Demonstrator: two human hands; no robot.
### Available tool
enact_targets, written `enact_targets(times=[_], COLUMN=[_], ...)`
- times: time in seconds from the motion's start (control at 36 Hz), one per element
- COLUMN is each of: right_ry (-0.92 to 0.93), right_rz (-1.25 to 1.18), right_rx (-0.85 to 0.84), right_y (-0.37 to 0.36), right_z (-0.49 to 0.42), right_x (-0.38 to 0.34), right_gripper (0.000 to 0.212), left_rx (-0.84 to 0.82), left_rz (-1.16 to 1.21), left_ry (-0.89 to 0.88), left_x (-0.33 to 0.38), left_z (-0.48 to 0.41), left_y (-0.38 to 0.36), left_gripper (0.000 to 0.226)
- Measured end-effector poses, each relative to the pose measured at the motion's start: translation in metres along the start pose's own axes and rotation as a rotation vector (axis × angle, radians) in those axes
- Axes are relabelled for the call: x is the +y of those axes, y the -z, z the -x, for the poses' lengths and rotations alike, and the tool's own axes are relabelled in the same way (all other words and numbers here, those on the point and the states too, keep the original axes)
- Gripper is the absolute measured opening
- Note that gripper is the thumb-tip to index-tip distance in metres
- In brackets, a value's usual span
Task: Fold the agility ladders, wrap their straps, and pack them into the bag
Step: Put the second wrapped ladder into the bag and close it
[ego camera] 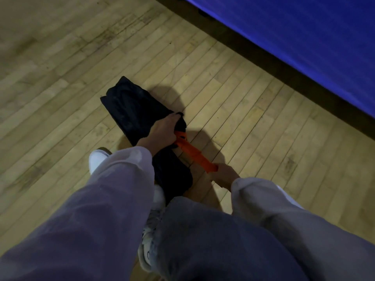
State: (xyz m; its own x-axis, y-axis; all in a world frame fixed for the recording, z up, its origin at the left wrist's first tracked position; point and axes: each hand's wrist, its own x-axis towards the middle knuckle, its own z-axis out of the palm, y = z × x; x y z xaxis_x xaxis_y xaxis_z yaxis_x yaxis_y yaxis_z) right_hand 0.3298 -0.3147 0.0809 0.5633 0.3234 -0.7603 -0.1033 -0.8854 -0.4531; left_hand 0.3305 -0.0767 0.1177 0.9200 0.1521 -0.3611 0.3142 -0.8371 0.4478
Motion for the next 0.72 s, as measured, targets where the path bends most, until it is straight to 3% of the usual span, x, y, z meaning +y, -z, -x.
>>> enact_targets(times=[0.08,0.17,0.33,0.42,0.5,0.61,0.72], right_ry=[-0.018,-0.056,-0.135,-0.158,-0.191,-0.221,-0.149], right_rz=[0.023,-0.001,-0.214,-0.445,-0.504,-0.533,-0.590], right_rx=[0.023,0.016,-0.049,-0.051,-0.108,-0.216,-0.081], right_y=[0.005,0.013,0.030,0.033,0.038,0.038,0.034], right_z=[-0.006,-0.013,-0.042,-0.040,-0.038,-0.043,-0.048], right_x=[-0.010,-0.024,-0.049,-0.065,-0.078,-0.099,-0.112], right_gripper=[0.006,0.012,0.027,0.031,0.035,0.026,0.050], left_rx=[-0.050,-0.052,0.205,0.210,0.287,0.356,0.144], left_rz=[-0.011,-0.004,0.100,0.133,0.380,0.821,1.173], left_ry=[-0.091,-0.164,0.083,0.100,0.172,0.507,0.692], left_x=[0.017,0.039,0.061,0.069,0.075,0.072,0.068], left_z=[0.007,0.017,0.035,0.053,0.074,0.073,0.053], left_y=[-0.008,-0.018,-0.034,-0.044,-0.046,-0.054,-0.052], left_gripper=[0.067,0.056,0.045,0.050,0.050,0.040,0.024])
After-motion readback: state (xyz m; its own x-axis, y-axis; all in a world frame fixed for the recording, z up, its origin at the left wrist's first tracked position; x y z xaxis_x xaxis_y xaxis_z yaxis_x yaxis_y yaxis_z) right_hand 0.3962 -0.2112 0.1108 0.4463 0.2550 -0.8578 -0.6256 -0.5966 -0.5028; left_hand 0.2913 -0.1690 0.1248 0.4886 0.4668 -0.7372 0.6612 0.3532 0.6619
